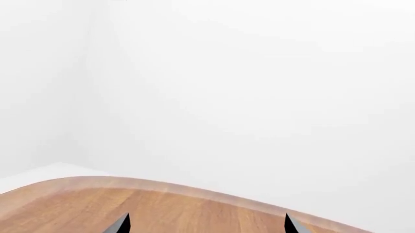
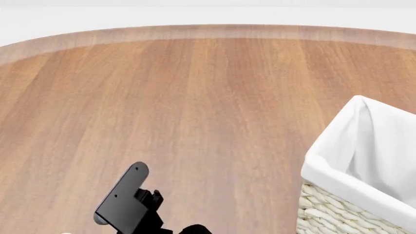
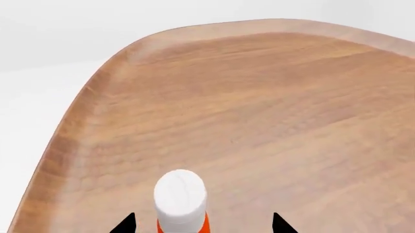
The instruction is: Pick up the ketchup, and put it in the basket.
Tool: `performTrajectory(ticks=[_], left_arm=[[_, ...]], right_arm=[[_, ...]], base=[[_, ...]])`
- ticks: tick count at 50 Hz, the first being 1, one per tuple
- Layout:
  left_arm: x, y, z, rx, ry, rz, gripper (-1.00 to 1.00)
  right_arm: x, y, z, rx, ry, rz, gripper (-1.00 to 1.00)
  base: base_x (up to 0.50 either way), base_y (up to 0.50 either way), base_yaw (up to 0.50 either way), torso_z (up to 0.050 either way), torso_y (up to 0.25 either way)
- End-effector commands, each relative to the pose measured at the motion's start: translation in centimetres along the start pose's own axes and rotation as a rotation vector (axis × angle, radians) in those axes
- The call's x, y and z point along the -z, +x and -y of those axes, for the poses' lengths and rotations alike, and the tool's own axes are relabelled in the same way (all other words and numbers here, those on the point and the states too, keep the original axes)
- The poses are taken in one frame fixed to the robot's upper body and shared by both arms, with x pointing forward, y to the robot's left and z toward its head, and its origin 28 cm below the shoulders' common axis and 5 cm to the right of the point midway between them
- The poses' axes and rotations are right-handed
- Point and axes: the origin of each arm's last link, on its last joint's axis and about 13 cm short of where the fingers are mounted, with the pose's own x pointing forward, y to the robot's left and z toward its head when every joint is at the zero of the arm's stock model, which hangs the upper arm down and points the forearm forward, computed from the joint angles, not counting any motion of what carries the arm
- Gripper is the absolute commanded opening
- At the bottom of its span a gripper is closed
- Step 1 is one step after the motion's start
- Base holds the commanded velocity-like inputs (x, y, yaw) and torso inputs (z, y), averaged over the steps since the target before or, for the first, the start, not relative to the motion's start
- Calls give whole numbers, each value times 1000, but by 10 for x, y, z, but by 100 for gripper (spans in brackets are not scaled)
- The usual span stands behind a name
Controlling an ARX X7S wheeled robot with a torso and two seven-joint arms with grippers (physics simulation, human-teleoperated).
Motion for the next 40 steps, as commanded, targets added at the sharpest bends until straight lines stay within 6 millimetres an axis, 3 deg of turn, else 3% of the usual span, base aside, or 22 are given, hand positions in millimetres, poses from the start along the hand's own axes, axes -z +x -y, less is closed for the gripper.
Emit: performTrajectory(ticks=[1, 40], left_arm=[[-3, -1, -2, -9, -4, 10, 100], [0, -2, 0, -4, -9, -2, 100]], right_arm=[[6, 11, 7, 13, 16, -29, 100], [5, 27, -3, -50, -12, -55, 100]], base=[[0, 0, 0, 0, 0], [0, 0, 0, 0, 0]])
